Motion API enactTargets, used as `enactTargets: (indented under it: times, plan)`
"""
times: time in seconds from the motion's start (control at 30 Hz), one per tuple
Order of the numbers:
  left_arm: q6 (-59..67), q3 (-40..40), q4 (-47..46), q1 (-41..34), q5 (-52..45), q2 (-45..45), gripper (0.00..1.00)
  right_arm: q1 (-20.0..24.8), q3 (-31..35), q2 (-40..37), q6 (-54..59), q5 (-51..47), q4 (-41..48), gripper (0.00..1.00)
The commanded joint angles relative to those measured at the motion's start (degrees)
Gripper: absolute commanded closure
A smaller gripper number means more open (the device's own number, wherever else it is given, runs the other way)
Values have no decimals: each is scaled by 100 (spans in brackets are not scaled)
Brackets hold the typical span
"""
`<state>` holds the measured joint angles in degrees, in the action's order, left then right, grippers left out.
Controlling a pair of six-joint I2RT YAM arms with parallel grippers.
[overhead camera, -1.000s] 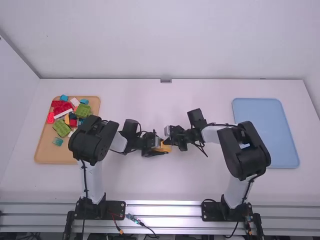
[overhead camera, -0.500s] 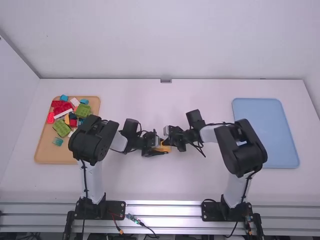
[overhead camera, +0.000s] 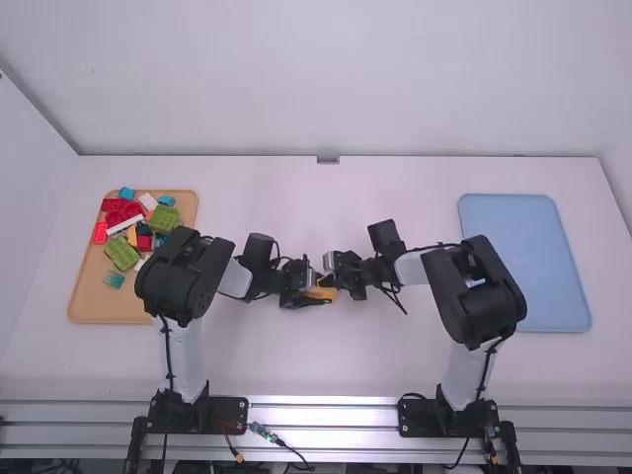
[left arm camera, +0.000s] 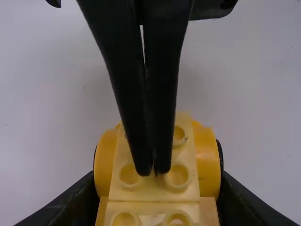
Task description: Assemble lego blocks to make yellow taxi
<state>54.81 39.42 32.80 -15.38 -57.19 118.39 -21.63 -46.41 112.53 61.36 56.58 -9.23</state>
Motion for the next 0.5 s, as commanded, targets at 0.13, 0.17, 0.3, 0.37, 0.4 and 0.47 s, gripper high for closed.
enactTargets:
  times: [0.13,0.17,0.3,0.37,0.4,0.47]
  plan:
    - [7,-96,310,-48,262,94,73,-205,767,243,-61,-337,-619,100]
    - [11,-107,315,-48,264,94,73,-219,798,232,-188,-295,-769,100]
    - [9,-114,262,-48,262,94,73,-205,800,-6,-566,-262,-1091,100]
    - [9,-118,267,-48,270,94,73,-197,750,-196,-603,-273,-984,100]
    - [9,-120,262,-48,266,94,73,-155,686,-395,-586,-278,-809,100]
    - [2,-107,254,-48,303,94,73,-72,597,-666,-590,-313,-511,100]
